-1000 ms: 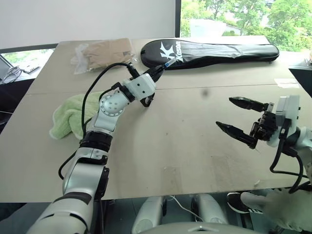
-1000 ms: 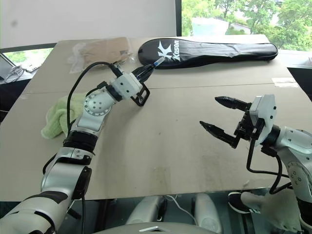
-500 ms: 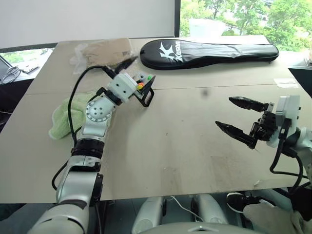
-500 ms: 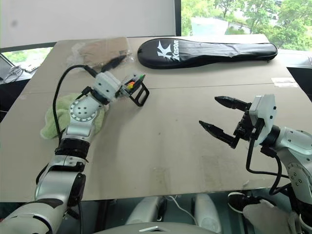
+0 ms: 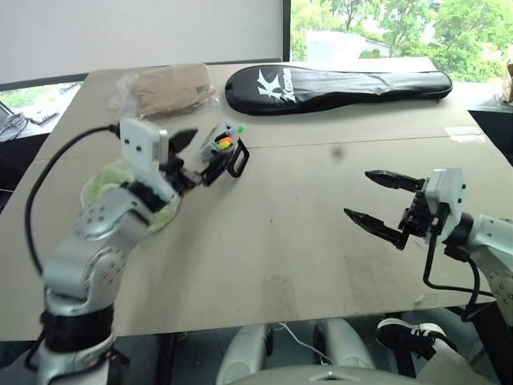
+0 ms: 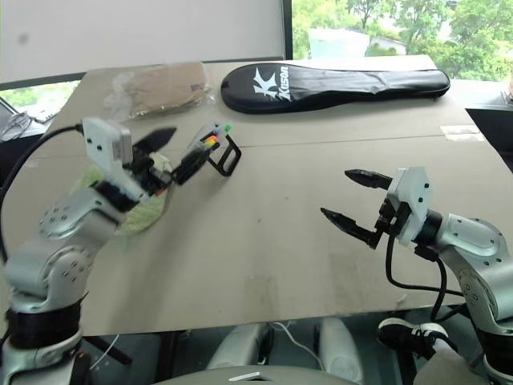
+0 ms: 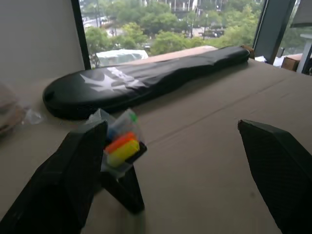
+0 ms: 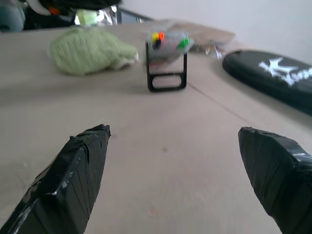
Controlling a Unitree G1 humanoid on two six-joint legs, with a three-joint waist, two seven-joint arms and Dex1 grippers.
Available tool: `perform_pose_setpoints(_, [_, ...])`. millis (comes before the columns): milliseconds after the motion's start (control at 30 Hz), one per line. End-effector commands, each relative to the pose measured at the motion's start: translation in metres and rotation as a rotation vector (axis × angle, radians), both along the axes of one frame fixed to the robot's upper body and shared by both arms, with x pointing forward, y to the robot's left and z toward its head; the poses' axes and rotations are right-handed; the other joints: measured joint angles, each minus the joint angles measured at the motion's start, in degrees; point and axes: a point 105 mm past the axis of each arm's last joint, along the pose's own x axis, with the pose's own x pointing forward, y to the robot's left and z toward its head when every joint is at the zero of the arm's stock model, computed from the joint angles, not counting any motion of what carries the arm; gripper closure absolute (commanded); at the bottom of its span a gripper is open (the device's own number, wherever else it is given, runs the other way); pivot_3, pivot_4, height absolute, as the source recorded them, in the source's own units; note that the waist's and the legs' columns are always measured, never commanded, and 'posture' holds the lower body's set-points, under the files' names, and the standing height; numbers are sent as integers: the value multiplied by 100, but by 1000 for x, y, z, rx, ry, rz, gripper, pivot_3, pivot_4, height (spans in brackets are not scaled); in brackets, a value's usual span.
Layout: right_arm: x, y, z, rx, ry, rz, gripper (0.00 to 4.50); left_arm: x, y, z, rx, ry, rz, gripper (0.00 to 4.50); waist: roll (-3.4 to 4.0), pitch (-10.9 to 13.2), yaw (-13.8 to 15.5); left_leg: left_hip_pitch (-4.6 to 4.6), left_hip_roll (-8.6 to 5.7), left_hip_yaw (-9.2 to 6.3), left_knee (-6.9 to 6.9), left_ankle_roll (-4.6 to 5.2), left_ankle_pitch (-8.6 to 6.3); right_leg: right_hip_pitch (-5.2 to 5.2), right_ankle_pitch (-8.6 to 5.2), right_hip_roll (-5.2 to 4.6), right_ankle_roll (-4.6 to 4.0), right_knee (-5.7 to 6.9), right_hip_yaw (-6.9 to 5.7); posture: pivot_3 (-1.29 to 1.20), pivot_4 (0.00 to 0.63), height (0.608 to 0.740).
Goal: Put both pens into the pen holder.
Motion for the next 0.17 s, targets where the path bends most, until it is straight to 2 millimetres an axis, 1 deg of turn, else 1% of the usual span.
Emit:
perform_pose_setpoints(33, [-4, -23, -8, -60, 1, -107, 0, -34, 2, -12, 38, 81, -57, 79, 1, 0, 15, 5, 0, 2, -1, 0, -1, 5, 0, 0, 0, -1, 2, 0, 150, 740])
perform_pose_setpoints(100, [-9, -31, -15, -79, 22, -139, 0, -46, 11, -25, 46, 139, -34, 79, 2, 0, 46, 10, 0, 9, -9, 0, -1, 7, 0, -1, -1, -8, 10, 0, 150, 740])
perform_pose_setpoints(167, [-14, -36, -20, -84, 42, -152, 0, -52, 18, -31, 43, 167, -23, 79, 2, 1, 67, 21, 4, 14, -11, 0, -1, 17, -1, 2, -2, -7, 15, 0, 150, 740])
